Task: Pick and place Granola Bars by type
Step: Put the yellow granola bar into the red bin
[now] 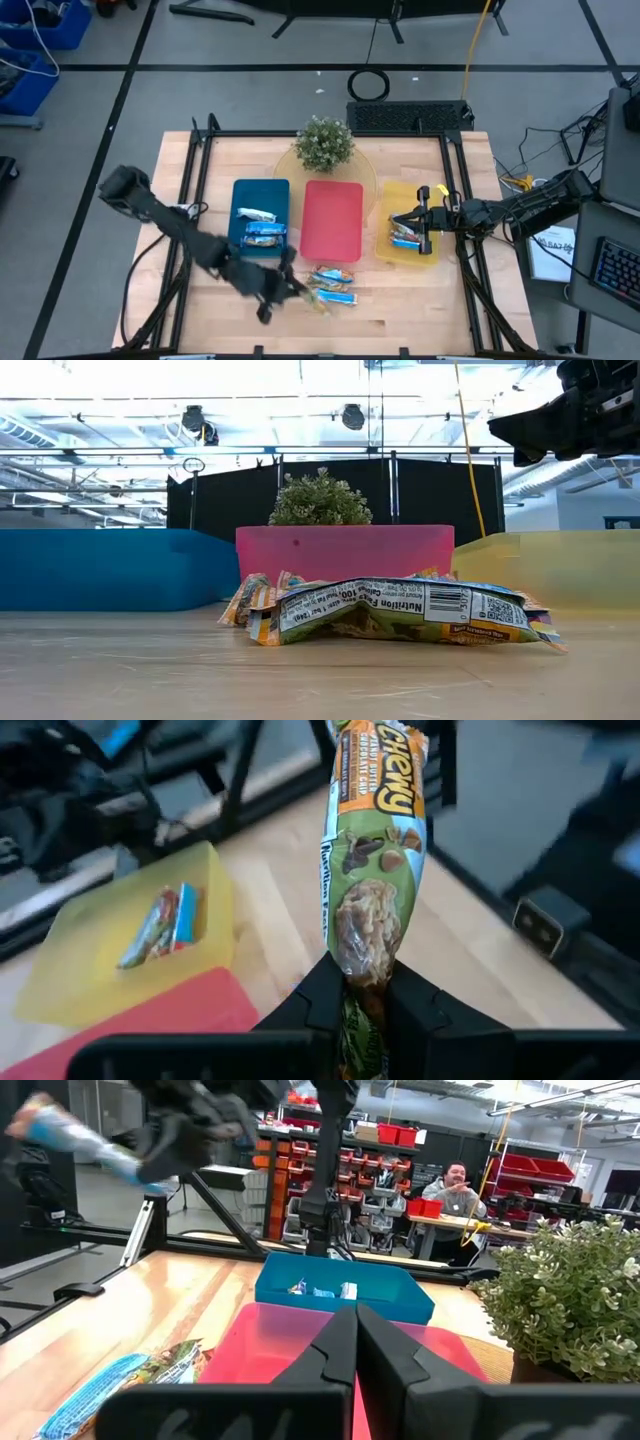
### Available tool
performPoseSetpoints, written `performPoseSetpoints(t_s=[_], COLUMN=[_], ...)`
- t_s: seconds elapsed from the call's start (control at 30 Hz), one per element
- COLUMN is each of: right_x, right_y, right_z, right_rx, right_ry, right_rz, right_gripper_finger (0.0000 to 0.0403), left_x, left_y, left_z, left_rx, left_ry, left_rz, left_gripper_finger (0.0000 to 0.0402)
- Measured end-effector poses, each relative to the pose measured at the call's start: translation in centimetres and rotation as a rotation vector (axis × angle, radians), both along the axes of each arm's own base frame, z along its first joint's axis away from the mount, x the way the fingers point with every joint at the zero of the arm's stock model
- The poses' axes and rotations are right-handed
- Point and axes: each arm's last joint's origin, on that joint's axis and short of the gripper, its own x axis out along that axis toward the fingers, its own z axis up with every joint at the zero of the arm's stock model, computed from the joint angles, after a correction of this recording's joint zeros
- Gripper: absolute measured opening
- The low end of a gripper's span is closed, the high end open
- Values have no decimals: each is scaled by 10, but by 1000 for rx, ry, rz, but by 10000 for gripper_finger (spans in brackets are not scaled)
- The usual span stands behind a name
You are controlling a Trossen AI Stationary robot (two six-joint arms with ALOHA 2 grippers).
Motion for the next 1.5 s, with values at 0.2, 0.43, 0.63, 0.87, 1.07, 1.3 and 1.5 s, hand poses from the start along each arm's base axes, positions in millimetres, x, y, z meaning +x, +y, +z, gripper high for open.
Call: performPoseSetpoints(t_s=[0.2,0.43,0.63,0.87,1.07,1.3,1.5], right_x=[0,0,0,1,1,1,1], right_y=[0,0,0,0,0,0,0], right_z=[-1,-2,-2,-3,-4,-4,-4], right_rx=[-3,-5,-10,-7,-8,-10,10], right_ry=[10,17,17,30,39,39,36], right_rz=[0,0,-1,-1,-1,0,0], right_gripper_finger=[0,0,0,0,0,0,0], left_x=[-23,-3,42,95,115,115,107], left_y=[56,102,125,136,139,142,137], left_z=[-37,-44,-41,-74,-94,-94,-88], left_rx=[-204,-333,-237,-137,-128,-234,-224], left_ry=[-157,-59,123,362,455,484,531], left_rz=[108,400,487,524,506,579,573], left_gripper_finger=[40,39,39,39,40,50,121])
